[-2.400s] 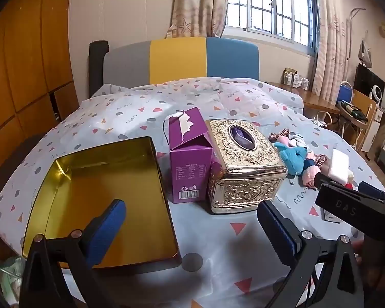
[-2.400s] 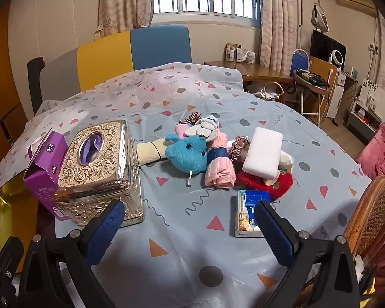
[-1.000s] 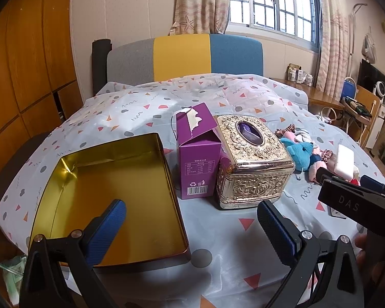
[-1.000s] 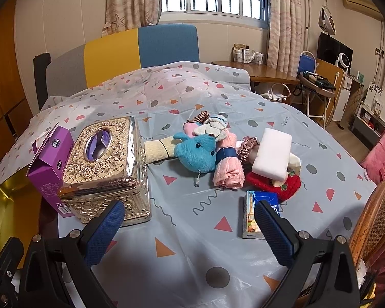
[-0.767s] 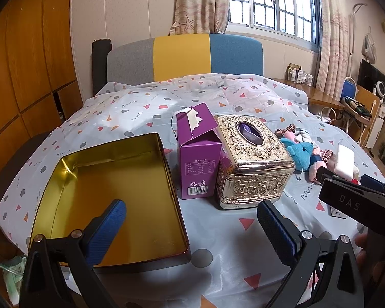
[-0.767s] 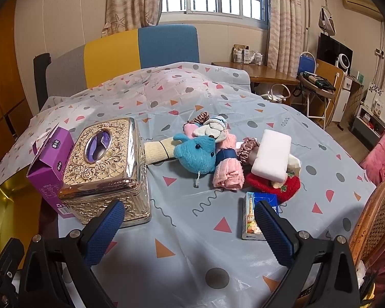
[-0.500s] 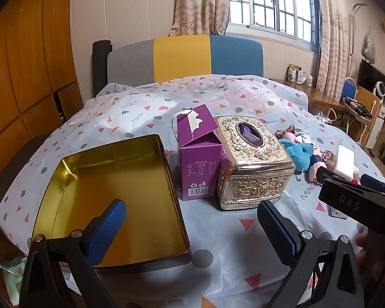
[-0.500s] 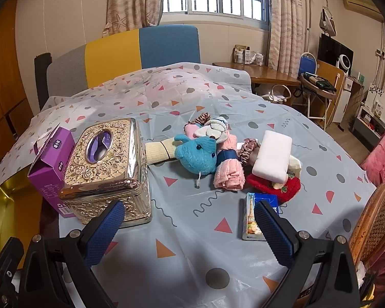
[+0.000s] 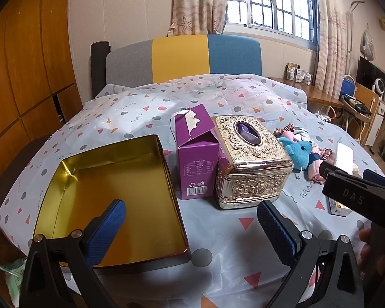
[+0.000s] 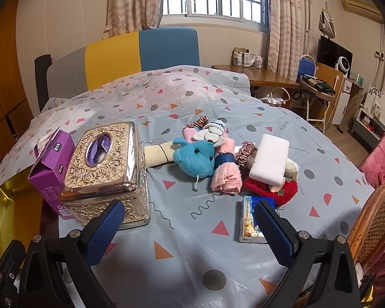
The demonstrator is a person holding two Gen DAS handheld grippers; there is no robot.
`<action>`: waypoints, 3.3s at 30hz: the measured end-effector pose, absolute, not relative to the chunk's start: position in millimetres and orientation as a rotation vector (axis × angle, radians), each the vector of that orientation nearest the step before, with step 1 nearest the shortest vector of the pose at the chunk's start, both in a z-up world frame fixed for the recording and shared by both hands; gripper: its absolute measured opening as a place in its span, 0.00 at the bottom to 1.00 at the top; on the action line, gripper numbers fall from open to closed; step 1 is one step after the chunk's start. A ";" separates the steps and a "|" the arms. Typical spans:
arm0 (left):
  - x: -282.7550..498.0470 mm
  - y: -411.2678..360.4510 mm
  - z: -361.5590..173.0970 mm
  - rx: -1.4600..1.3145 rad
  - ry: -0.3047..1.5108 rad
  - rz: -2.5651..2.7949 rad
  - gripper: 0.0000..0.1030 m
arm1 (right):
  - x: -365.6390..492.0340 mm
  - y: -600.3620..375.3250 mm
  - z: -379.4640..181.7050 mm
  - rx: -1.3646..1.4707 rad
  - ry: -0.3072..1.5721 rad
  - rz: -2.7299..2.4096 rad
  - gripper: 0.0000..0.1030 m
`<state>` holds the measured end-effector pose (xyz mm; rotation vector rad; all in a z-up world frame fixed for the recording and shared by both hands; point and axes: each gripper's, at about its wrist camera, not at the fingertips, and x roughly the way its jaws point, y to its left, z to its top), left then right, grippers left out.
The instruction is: Organize soft objects
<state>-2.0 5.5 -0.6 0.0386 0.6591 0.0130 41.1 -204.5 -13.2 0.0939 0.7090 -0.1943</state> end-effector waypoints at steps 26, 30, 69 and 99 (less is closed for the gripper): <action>5.6 -26.9 -3.4 0.063 0.715 -0.252 1.00 | 40.4 -251.5 0.1 0.110 0.686 -0.277 1.00; 18.7 -57.1 -1.4 0.081 0.754 -0.383 1.00 | 35.3 -289.4 12.1 0.153 0.673 -0.345 1.00; 107.9 -230.5 -94.9 0.199 1.073 -0.724 0.56 | 59.6 -415.8 -4.6 0.358 0.827 -0.327 0.99; 158.8 27.7 73.5 -0.159 0.645 -0.138 0.57 | 162.9 -368.3 -61.6 0.183 0.989 -0.367 0.59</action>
